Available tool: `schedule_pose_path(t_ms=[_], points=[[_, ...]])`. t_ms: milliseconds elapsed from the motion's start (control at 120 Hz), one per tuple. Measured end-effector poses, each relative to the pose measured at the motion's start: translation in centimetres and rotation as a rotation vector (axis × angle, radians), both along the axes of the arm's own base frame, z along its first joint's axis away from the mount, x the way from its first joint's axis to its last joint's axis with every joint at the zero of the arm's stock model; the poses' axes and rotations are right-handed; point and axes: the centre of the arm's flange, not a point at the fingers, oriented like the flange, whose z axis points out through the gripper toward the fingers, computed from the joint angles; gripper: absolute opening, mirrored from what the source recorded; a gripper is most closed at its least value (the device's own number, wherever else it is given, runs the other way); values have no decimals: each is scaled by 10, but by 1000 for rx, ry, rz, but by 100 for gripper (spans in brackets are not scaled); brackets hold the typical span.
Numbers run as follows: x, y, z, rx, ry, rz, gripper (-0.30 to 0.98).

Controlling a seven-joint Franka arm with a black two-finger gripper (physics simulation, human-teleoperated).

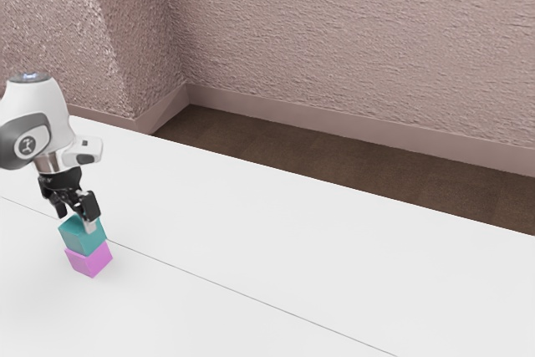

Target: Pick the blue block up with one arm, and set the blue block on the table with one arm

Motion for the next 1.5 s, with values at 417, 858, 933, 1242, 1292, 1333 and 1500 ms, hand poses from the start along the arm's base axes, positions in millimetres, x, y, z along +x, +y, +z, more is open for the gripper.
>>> schedule_pose_path(t_ms=[417, 858, 933, 1242, 1292, 1333, 1500], points=[[-7, 6, -20, -18, -20, 56, 69], [-6, 8, -26, -23, -29, 92, 69], [-5, 6, -29, -26, -28, 94, 69], [-3, 5, -31, -22, -30, 115, 51], [-3, 5, -30, -21, -31, 119, 47], [-3, 6, -30, -21, -32, 122, 44], [-3, 6, -30, -19, -33, 133, 42]])
